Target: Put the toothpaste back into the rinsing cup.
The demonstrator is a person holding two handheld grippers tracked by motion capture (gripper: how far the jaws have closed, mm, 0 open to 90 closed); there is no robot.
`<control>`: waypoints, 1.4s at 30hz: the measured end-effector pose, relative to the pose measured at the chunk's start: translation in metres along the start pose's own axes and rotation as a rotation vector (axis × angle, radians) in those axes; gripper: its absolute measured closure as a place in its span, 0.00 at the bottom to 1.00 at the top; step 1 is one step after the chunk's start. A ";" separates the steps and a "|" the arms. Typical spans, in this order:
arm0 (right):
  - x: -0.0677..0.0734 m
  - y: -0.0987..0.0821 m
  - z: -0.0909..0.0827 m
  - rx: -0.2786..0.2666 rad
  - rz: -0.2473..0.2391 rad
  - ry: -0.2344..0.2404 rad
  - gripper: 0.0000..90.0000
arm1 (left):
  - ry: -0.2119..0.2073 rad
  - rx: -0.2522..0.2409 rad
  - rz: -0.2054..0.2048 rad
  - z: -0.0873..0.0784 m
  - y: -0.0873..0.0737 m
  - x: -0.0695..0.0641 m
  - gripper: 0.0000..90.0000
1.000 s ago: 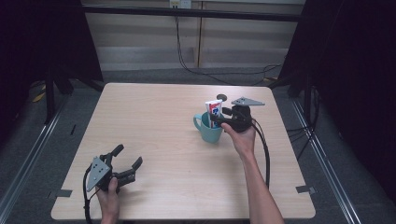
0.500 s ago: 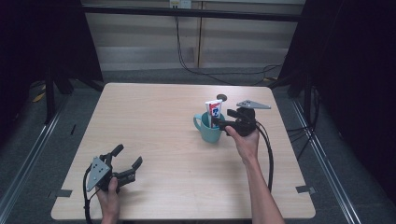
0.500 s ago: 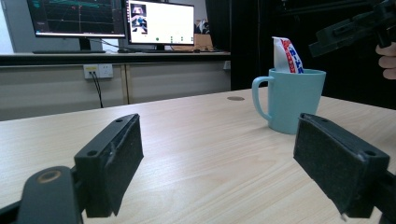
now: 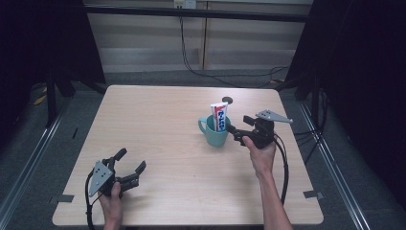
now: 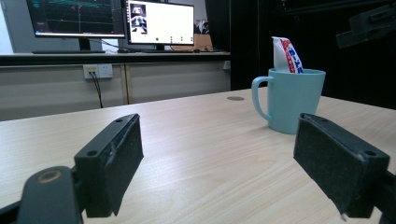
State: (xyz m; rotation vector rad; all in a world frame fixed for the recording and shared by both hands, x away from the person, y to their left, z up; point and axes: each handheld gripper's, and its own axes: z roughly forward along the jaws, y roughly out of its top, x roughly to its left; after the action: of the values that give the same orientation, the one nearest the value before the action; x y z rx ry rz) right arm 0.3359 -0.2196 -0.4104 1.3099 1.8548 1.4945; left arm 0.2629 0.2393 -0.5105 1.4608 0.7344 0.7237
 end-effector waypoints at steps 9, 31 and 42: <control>-0.004 -0.022 -0.025 0.001 0.017 -0.050 0.17 | 0.000 0.000 0.000 0.000 0.000 0.000 0.17; 0.018 -0.087 -0.058 -0.016 -0.047 -0.186 0.16 | -0.002 0.002 -0.005 0.000 0.000 -0.001 0.17; 0.018 -0.127 -0.065 -0.013 0.002 -0.199 0.17 | -0.015 0.007 0.001 0.000 0.000 0.000 0.17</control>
State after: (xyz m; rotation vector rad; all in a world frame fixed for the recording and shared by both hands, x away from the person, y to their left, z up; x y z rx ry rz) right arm 0.2251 -0.2347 -0.5007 1.3995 1.7149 1.3226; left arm 0.2625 0.2395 -0.5105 1.4713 0.7254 0.7113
